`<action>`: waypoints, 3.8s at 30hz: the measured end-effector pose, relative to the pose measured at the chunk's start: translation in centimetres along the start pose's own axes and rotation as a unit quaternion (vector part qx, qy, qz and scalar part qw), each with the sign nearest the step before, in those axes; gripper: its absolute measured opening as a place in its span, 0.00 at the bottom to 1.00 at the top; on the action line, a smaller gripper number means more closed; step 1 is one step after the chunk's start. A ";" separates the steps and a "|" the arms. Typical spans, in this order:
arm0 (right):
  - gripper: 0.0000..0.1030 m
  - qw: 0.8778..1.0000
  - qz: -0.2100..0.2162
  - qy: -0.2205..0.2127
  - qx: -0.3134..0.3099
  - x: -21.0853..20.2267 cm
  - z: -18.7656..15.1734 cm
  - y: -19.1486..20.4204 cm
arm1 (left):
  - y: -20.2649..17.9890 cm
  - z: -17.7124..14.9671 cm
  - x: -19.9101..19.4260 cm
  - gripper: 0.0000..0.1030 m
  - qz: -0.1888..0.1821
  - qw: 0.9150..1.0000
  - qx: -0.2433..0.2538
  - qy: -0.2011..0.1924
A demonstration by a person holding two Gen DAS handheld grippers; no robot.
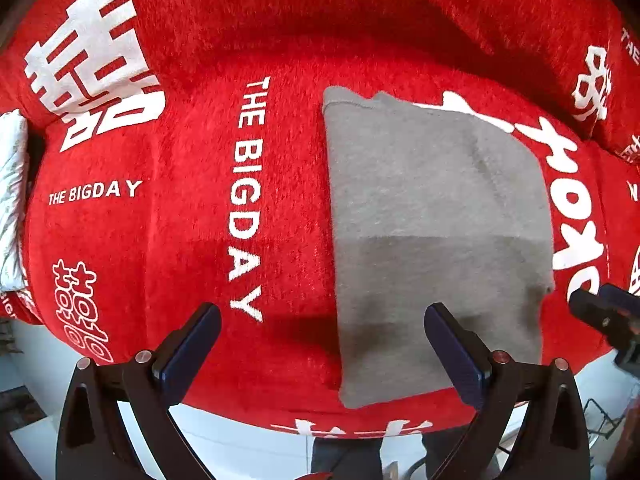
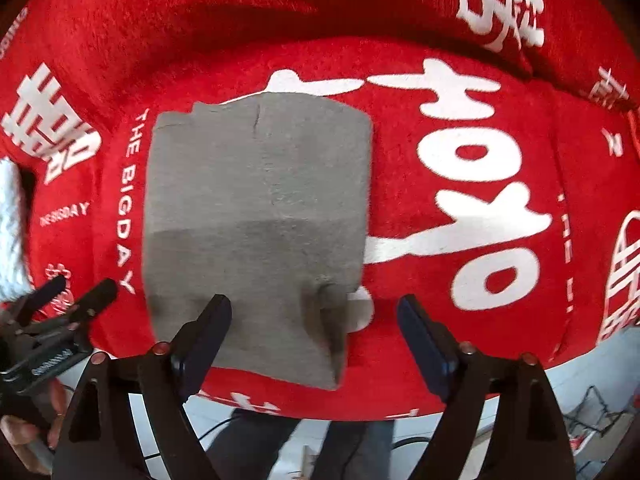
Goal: Fold small clothes
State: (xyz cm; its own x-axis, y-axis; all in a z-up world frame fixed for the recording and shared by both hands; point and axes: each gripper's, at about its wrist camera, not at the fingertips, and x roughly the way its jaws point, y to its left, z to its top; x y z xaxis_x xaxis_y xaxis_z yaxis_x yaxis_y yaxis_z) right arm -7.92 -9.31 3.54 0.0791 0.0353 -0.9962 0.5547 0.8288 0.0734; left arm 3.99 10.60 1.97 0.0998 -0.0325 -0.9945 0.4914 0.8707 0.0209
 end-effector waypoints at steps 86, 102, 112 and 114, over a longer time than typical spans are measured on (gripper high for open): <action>1.00 0.999 -0.029 -0.028 -0.012 -0.3 0.1 0.6 | -1.8 0.1 -0.7 0.99 0.010 1.000 -0.003 -0.011; 1.00 0.999 -0.029 -0.025 -0.016 -0.2 0.5 0.8 | -1.5 0.4 -0.8 0.99 0.016 1.000 -0.003 -0.015; 1.00 0.999 -0.026 -0.024 -0.012 0.1 0.5 0.7 | -1.7 0.5 -0.6 0.99 0.028 0.999 -0.005 -0.019; 1.00 0.999 -0.026 -0.023 -0.012 0.2 0.5 0.8 | -1.7 0.5 -0.5 0.99 0.028 0.999 -0.007 -0.018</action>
State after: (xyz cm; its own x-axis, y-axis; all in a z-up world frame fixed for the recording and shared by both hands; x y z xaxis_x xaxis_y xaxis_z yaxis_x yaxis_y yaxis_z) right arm -7.10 -8.94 3.44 0.0889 -0.0344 -0.9954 0.5393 0.8419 0.0190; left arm 3.53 8.94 2.51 0.1581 -0.0013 -0.9874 0.4727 0.8781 0.0745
